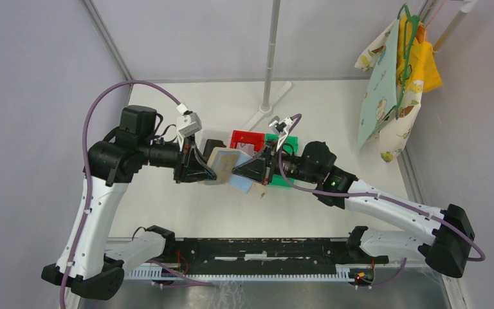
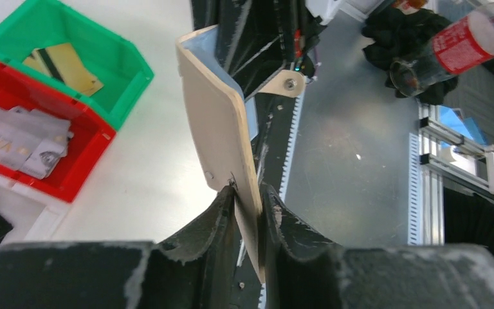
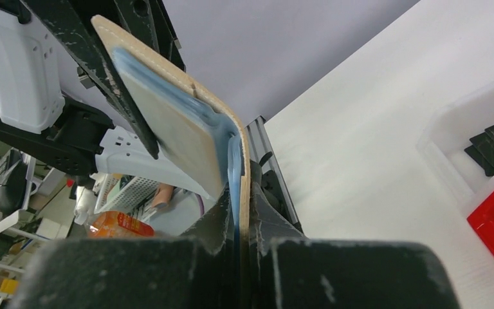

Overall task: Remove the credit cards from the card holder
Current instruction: Remove the credit card from the card holder.

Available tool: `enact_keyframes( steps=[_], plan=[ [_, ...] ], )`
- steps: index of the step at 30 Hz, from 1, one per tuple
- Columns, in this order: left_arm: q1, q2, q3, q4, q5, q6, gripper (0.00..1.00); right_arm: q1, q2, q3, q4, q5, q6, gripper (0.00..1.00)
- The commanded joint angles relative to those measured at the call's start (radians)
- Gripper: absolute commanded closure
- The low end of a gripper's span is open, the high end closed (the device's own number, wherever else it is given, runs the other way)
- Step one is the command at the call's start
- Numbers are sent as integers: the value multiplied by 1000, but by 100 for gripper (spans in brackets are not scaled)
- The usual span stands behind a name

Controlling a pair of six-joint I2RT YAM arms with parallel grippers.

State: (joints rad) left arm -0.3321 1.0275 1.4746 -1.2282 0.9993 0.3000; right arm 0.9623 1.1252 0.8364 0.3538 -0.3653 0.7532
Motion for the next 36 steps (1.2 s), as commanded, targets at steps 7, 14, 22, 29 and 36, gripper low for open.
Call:
enact_keyframes(
  steps=[7,14,22,29,36],
  plan=[
    [-5,35,47,-62,162,94,71,-39,-69,-56,178,-36,94,100],
    [-5,25,12,116,46,-92,77,-38,-45,-30,184,-71,117,100],
    [-4,0,-5,177,57,-153,76,-37,-26,-13,186,-100,115,100],
    [-5,10,-22,182,-29,-156,77,-36,-29,3,190,-105,118,100],
    [-4,12,-71,220,-144,-194,74,-26,-24,24,197,-107,121,100]
  ],
)
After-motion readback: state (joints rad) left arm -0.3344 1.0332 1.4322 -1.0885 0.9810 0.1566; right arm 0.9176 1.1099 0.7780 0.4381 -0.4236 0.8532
